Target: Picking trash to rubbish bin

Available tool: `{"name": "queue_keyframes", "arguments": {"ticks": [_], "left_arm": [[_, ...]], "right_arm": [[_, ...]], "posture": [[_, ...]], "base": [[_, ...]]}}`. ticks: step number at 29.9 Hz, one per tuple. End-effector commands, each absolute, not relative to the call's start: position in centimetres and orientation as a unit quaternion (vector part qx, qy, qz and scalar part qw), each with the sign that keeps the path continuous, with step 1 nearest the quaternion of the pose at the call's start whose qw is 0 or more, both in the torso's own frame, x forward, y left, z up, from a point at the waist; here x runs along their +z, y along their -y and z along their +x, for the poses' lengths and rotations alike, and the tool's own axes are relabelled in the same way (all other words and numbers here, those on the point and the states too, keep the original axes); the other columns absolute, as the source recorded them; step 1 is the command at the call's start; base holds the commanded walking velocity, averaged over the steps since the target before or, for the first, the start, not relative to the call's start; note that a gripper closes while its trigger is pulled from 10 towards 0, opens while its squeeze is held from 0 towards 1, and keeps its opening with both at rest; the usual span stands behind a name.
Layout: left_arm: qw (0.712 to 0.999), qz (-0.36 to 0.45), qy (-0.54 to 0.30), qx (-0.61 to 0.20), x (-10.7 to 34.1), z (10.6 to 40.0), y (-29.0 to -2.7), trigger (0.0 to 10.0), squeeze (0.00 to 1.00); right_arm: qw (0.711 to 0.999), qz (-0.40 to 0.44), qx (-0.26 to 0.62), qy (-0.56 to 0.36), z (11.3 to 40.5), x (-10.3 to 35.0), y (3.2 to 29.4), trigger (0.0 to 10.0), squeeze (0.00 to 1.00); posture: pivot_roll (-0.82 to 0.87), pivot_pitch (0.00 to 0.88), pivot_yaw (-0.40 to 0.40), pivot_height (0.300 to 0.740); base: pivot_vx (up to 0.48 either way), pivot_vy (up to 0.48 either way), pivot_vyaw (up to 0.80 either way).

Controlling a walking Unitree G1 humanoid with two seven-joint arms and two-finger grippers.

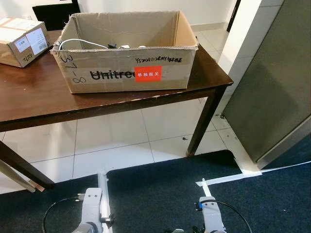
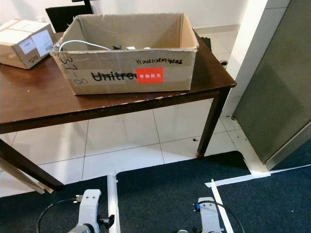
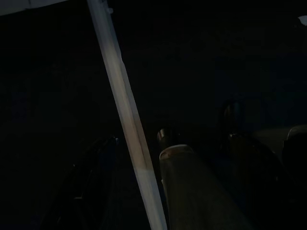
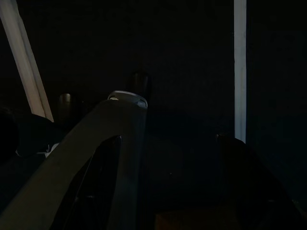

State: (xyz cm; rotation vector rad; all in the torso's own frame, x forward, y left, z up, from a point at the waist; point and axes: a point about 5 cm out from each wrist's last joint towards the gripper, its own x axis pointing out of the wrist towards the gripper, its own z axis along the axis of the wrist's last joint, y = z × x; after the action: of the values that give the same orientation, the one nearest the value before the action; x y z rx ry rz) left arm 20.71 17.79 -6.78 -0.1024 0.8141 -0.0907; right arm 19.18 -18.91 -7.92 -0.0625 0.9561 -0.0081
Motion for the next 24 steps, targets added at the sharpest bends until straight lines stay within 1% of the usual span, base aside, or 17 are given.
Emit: {"name": "queue_keyframes", "arguments": {"ticks": [1,20,24], "left_arm": [[0.913,-0.048,-0.403,-0.036,-7.09,20.04,-18.35,10.0,0.0],[0.916,-0.049,-0.396,-0.039,-6.92,20.35,-18.14,10.0,0.0],[0.916,-0.048,-0.396,-0.041,-6.88,20.4,-18.15,10.0,0.0]], "right_arm": [[0.881,-0.027,-0.005,-0.472,18.49,-8.29,18.93,10.0,0.0],[0.881,-0.028,-0.002,-0.471,18.68,-8.22,18.81,10.0,0.0],[0.881,-0.028,-0.002,-0.472,18.67,-8.23,18.81,10.0,0.0]], "posture": [[-0.01,0.127,0.027,0.74],[-0.02,0.132,0.026,0.74],[-0.01,0.132,0.027,0.74]], "base": [[0.0,0.0,0.0],[0.0,0.0,0.0],[0.0,0.277,0.0]]}}
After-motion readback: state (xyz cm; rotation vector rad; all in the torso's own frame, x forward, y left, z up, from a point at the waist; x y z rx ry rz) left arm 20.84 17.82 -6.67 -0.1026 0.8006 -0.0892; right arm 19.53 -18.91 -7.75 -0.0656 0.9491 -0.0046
